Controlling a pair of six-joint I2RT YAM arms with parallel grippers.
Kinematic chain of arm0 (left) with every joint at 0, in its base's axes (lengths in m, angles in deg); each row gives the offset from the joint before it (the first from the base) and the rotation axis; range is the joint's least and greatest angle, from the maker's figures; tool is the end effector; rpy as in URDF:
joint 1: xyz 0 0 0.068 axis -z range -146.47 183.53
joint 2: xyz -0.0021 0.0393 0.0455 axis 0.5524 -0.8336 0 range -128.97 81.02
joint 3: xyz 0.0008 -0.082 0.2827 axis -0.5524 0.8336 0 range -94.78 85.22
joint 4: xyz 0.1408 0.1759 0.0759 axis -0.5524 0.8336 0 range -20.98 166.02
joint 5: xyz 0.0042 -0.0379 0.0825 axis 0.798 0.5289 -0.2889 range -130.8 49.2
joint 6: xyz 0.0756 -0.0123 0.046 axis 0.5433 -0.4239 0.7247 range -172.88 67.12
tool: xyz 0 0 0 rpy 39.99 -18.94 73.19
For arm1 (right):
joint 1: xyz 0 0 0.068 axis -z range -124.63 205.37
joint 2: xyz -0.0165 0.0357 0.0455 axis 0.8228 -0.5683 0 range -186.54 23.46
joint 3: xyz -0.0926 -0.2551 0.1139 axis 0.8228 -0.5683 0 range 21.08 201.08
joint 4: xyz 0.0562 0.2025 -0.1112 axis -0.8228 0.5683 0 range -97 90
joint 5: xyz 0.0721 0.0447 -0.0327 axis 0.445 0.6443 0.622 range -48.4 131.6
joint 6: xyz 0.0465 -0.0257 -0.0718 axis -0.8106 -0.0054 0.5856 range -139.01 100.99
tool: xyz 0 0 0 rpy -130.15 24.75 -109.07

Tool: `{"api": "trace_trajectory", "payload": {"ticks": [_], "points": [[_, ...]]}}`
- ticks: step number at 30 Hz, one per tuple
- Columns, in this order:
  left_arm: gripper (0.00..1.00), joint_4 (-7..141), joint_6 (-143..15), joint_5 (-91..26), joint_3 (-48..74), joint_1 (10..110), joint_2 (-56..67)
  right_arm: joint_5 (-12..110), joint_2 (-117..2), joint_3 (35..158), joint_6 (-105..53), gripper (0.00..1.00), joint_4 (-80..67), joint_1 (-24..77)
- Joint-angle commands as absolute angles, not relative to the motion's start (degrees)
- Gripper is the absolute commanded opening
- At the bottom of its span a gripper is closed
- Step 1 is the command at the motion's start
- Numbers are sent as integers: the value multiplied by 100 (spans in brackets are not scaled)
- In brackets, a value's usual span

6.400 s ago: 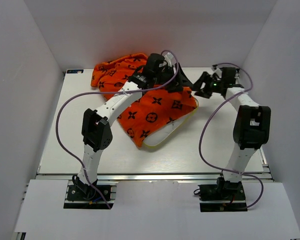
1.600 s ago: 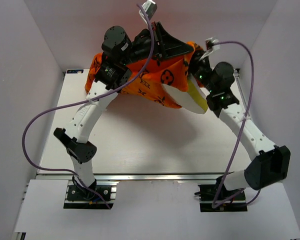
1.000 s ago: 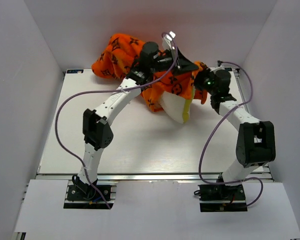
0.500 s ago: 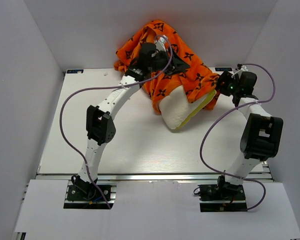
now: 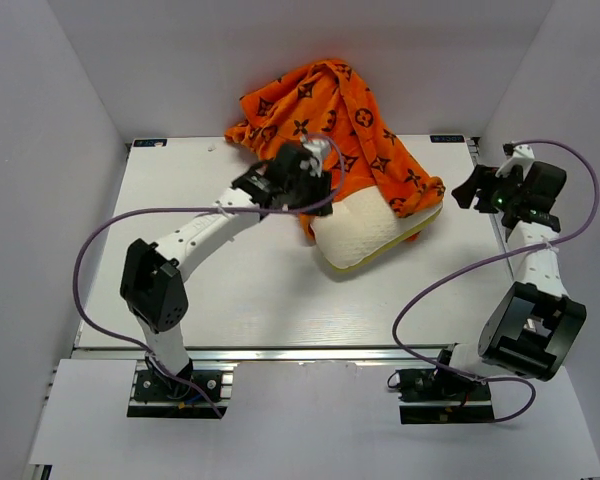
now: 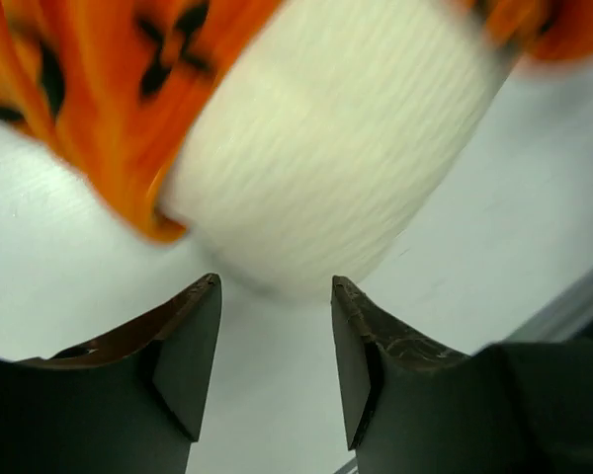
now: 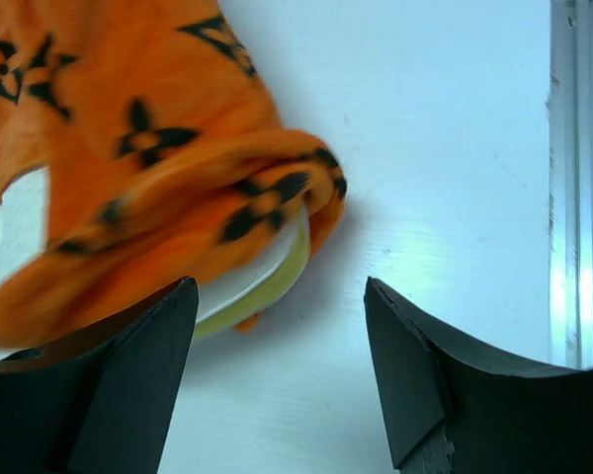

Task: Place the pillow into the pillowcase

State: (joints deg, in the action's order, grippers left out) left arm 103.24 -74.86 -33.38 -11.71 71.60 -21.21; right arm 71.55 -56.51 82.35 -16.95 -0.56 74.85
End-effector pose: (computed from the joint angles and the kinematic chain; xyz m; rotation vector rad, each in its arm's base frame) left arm 0.3265 -0.2687 0.3353 0.4003 2.3173 -0.6862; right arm 0.3213 -0.0715 0.3210 -0.0320 1.9577 0.2780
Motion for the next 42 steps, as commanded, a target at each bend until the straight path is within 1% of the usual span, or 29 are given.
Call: {"api": "trace_trajectory", "payload": {"ticks": [1,5,7,11,16,18,20,21,22,23,25,26,27,29,30,31,32,33,34,36,37,38,39,40,41,42], "points": [[59,10595,-6502,-4649,-488,7413,-2031,7587,-5547,8356,-1147,74,678,7707],[61,10242,-6335,-5082,-215,7423,-2276,8140,-5477,8532,-365,75,1346,7839],[62,10241,-6360,-5283,-442,7423,-2470,8360,-5450,8672,143,75,1854,7848],[64,10181,-6369,-5574,-943,7449,-2988,8711,-5231,8603,594,76,2138,7848],[64,10136,-6291,-5574,-1365,7467,-3305,8976,-5046,8410,709,76,2244,7839],[62,10145,-6273,-5513,-1462,7467,-3419,9108,-5028,8392,752,76,2375,7831],[52,10127,-6246,-5469,-1515,7467,-3543,9160,-5002,8435,866,76,2498,7804],[44,10145,-6255,-5486,-1533,7467,-3569,9222,-4958,8453,1050,76,2647,7769],[25,10171,-6273,-5504,-1550,7467,-3613,9274,-4932,8480,1208,76,2770,7743],[16,10206,-6299,-5504,-1612,7467,-3622,9414,-4914,8523,1427,75,2928,7725],[4,10329,-6343,-5425,-1665,7467,-3579,9582,-4853,8638,1988,74,3420,7646],[0,10338,-6343,-5373,-1682,7467,-3474,9826,-4879,8716,2271,74,3692,7585],[0,10443,-6360,-5207,-1743,7467,-3412,9950,-4896,8856,2656,73,4025,7550],[0,10558,-6439,-4891,-1928,7484,-3167,10152,-4905,8936,3930,74,5027,7331],[0,10654,-6483,-4671,-2216,7502,-3052,10197,-4896,8980,4517,75,5448,7243],[0,10672,-6658,-4208,-2375,7511,-2946,10206,-4862,8946,5654,77,6157,7120],[0,10681,-6781,-3881,-2525,7511,-2728,10163,-4713,8867,6101,84,6347,6858],[0,10690,-7043,-3591,-2857,7511,-2647,10119,-4599,8571,6358,89,6357,6724],[0,10690,-7168,-3196,-2999,7511,-2568,9971,-4458,8376,6386,90,5940,6566],[0,10690,-7449,-2939,-3185,7519,-2375,9637,-3897,7911,5705,90,4852,5996],[0,10707,-7598,-2816,-2672,7511,-1983,8165,-2937,6055,4753,90,1661,4671],[0,10707,-7600,-2797,-2667,7511,-1979,7924,-2919,6037,4743,90,1629,4458],[0,10629,-7626,-2788,-2554,7511,-1926,7678,-2962,5915,4656,89,968,4290],[0,10594,-7687,-2779,-2448,7511,-1804,7458,-3050,5870,4664,89,761,4123],[0,10576,-7740,-2753,-2308,7511,-1768,7073,-3294,5922,4568,89,559,3921],[0,10523,-7793,-2727,-2246,7511,-1733,6991,-3427,6009,4454,90,383,3885]]}}
